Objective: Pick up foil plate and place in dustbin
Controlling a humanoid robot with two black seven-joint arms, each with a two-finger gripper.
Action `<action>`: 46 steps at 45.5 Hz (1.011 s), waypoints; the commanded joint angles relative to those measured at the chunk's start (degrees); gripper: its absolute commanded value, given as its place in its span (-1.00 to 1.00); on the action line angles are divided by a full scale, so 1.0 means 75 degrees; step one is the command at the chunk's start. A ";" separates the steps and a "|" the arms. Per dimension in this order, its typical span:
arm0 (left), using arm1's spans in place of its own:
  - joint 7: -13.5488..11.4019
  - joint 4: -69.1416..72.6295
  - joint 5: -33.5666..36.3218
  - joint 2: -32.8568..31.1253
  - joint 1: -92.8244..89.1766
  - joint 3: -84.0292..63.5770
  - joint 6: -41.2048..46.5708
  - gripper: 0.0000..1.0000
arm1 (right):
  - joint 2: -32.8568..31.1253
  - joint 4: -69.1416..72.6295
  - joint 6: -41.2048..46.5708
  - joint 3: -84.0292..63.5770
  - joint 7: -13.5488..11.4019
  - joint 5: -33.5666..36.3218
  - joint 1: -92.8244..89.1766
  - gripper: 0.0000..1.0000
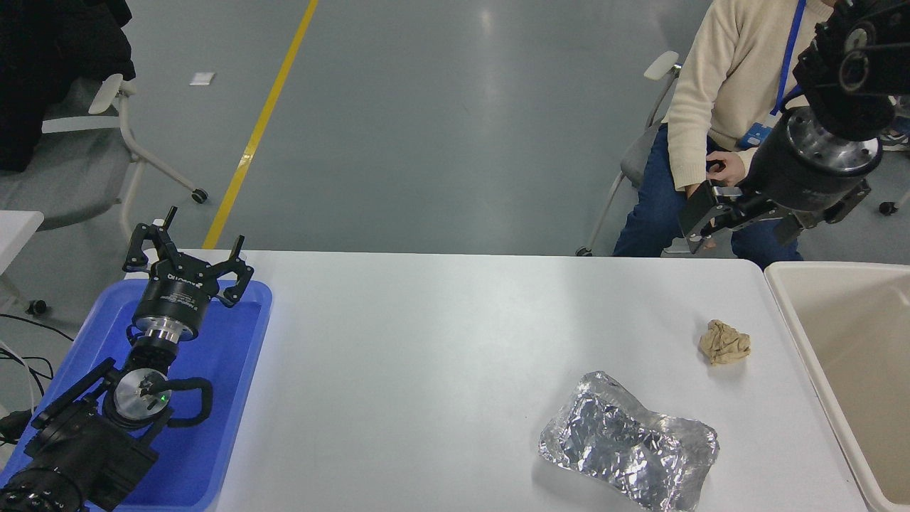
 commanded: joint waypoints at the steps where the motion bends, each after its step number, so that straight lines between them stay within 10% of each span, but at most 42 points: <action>1: -0.0002 0.0000 0.0082 0.0000 0.0000 0.0056 0.0032 1.00 | 0.0003 -0.0002 0.0000 0.0036 0.0000 0.0000 -0.0034 1.00; 46: 0.0010 0.0000 0.0000 0.0000 0.0000 0.0032 0.0021 1.00 | -0.0021 -0.0002 0.0000 0.0048 0.0000 0.0000 0.0013 1.00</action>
